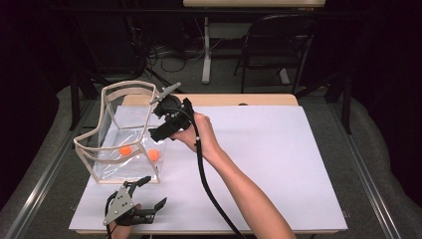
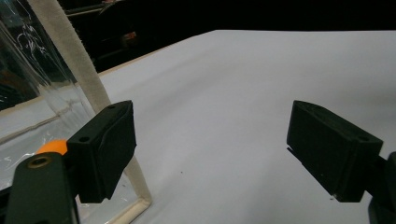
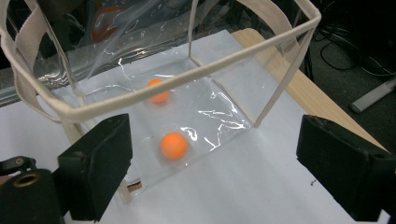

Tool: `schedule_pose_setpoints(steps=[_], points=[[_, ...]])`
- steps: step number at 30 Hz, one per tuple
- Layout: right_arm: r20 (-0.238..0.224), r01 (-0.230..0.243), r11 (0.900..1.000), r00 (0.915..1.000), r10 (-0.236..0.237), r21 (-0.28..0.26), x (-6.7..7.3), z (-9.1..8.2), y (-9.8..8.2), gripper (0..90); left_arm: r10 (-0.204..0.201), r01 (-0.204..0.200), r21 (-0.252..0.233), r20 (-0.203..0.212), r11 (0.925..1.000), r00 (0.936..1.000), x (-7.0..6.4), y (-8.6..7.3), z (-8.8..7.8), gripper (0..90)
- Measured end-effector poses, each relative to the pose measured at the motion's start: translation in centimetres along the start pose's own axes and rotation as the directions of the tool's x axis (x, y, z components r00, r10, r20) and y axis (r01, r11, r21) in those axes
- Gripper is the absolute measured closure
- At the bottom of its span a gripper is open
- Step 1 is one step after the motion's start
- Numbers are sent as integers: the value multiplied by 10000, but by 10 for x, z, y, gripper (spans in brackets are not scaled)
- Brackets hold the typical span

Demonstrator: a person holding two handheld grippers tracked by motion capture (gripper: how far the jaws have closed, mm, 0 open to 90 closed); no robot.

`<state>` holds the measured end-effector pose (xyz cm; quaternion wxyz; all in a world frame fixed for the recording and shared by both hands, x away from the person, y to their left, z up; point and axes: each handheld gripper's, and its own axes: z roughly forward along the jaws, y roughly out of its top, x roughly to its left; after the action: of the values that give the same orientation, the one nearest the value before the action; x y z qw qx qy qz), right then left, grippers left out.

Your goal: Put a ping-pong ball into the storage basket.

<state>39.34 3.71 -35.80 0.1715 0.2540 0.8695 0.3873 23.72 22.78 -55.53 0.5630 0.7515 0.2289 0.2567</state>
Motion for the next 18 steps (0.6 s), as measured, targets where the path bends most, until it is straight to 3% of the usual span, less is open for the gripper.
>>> schedule_pose_setpoints(steps=[18], points=[[327, -98, 9999, 9994, 97, 31, -8, -22, -41, 94, -30, 30, 13, 3, 10000, 10000, -1, 0, 1, 160]])
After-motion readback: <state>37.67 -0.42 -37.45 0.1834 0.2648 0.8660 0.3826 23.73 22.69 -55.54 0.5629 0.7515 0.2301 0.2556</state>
